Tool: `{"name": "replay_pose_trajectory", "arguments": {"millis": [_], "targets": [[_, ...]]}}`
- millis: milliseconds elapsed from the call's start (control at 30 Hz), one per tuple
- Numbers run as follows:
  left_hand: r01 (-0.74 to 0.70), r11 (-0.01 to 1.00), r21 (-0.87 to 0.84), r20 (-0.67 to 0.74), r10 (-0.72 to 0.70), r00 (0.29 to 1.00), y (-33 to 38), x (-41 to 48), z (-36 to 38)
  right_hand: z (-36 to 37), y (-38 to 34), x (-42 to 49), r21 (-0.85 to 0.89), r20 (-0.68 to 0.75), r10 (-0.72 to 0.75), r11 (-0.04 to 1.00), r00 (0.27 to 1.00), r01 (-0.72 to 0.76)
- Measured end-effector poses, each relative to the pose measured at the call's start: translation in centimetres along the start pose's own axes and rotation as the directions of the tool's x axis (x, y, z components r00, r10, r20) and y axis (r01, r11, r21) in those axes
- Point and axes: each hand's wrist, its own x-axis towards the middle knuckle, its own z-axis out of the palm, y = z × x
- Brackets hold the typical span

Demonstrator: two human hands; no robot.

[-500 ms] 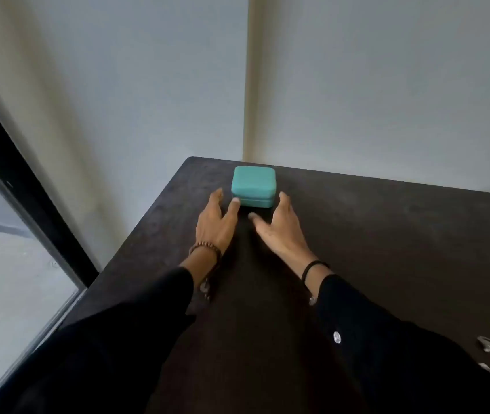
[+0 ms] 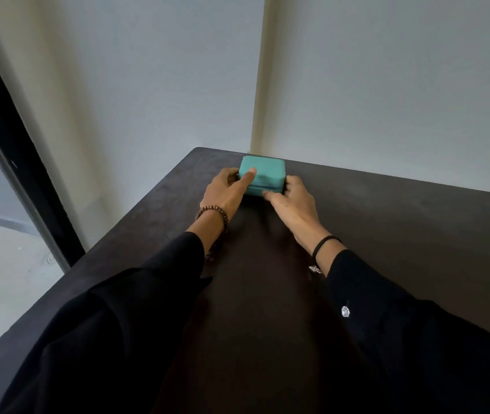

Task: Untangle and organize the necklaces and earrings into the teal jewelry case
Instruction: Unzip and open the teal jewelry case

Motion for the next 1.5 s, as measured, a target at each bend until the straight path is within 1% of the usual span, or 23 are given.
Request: {"name": "replay_pose_trajectory", "arguments": {"millis": [167, 367, 533, 733, 933, 1000, 1067, 1133, 1167, 1267, 1367, 1500], "targets": [[0.024, 0.999, -0.022, -0.011, -0.025, 1.0, 0.0, -2.2, -0.9, -0.9, -0.1, -3.1, 0.056, 0.002, 0.019, 0.998, 1.0, -0.019], [0.061, 0.997, -0.037, 0.025, -0.06, 0.998, 0.6, -7.8, -3.4, -1.9, -0.6, -8.7, 0.144, 0.029, 0.036, 0.989, 0.999, -0.04], [0.028, 0.996, -0.088, 0.069, -0.022, 0.997, 0.7, -12.9, -5.0, -3.0, -0.7, -13.9, 0.194, 0.051, 0.042, 0.98, 0.998, -0.051], [0.036, 0.997, -0.075, 0.108, -0.028, 0.994, 0.8, -19.1, -7.5, -3.9, -0.6, -19.7, 0.263, 0.071, 0.045, 0.963, 0.996, -0.063], [0.005, 0.995, -0.102, 0.144, 0.009, 0.99, 0.7, -23.9, -10.3, -4.4, -0.7, -24.0, 0.289, 0.102, 0.022, 0.956, 0.995, -0.051], [-0.013, 0.998, -0.063, 0.199, 0.026, 0.98, 0.2, -24.9, -11.4, -4.5, -0.7, -25.0, 0.301, 0.124, 0.012, 0.952, 0.992, -0.049], [-0.044, 0.999, 0.03, 0.264, 0.034, 0.964, -0.7, -25.6, -12.5, -4.7, -0.8, -25.9, 0.294, 0.158, -0.015, 0.955, 0.987, -0.032], [-0.054, 0.985, 0.165, 0.281, 0.005, 0.96, -1.6, -25.9, -13.4, -4.9, -0.9, -26.6, 0.256, 0.179, -0.048, 0.967, 0.983, 0.001], [-0.052, 0.979, 0.199, 0.277, -0.006, 0.961, -1.7, -26.0, -13.7, -5.0, -0.9, -26.8, 0.236, 0.182, -0.065, 0.971, 0.981, 0.02], [-0.036, 0.985, 0.17, 0.312, -0.019, 0.95, -1.7, -25.9, -14.3, -5.1, -0.9, -27.2, 0.188, 0.188, -0.106, 0.98, 0.977, 0.07], [-0.073, 0.984, 0.16, 0.353, 0.012, 0.936, -1.8, -25.5, -14.2, -5.1, -0.8, -27.2, 0.159, 0.203, -0.128, 0.983, 0.971, 0.096], [-0.127, 0.971, 0.203, 0.246, 0.075, 0.966, -1.9, -25.9, -13.6, -5.1, -0.7, -26.6, 0.193, 0.18, -0.129, 0.977, 0.975, 0.093]]}}
